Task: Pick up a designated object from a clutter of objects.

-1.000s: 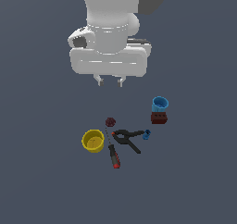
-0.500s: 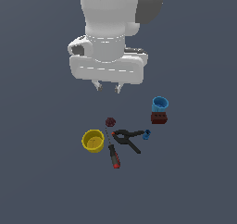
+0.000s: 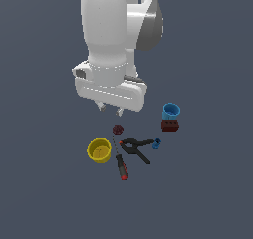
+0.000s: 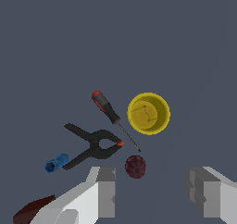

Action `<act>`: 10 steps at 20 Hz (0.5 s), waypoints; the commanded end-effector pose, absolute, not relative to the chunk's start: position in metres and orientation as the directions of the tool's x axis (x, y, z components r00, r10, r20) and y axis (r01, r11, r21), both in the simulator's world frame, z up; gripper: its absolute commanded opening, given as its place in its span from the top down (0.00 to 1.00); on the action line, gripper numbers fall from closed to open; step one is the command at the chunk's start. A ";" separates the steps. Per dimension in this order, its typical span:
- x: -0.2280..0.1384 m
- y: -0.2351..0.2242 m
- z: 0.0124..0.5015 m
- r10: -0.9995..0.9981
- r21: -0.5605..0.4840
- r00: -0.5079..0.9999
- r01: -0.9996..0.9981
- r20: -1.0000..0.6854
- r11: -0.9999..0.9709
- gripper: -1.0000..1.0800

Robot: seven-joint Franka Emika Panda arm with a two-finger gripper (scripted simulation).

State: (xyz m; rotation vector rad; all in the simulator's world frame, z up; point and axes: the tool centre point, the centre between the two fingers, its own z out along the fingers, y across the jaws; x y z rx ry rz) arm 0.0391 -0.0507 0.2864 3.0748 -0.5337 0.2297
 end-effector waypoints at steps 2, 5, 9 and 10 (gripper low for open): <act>0.045 -0.060 0.262 -0.423 -0.027 0.890 -0.425 0.171 -0.905 0.38; 0.048 -0.068 0.242 -0.496 -0.042 0.847 -0.498 0.192 -0.866 0.38; 0.050 -0.079 0.216 -0.585 -0.065 0.781 -0.587 0.218 -0.807 0.38; 0.051 -0.081 0.210 -0.606 -0.072 0.763 -0.607 0.225 -0.791 0.38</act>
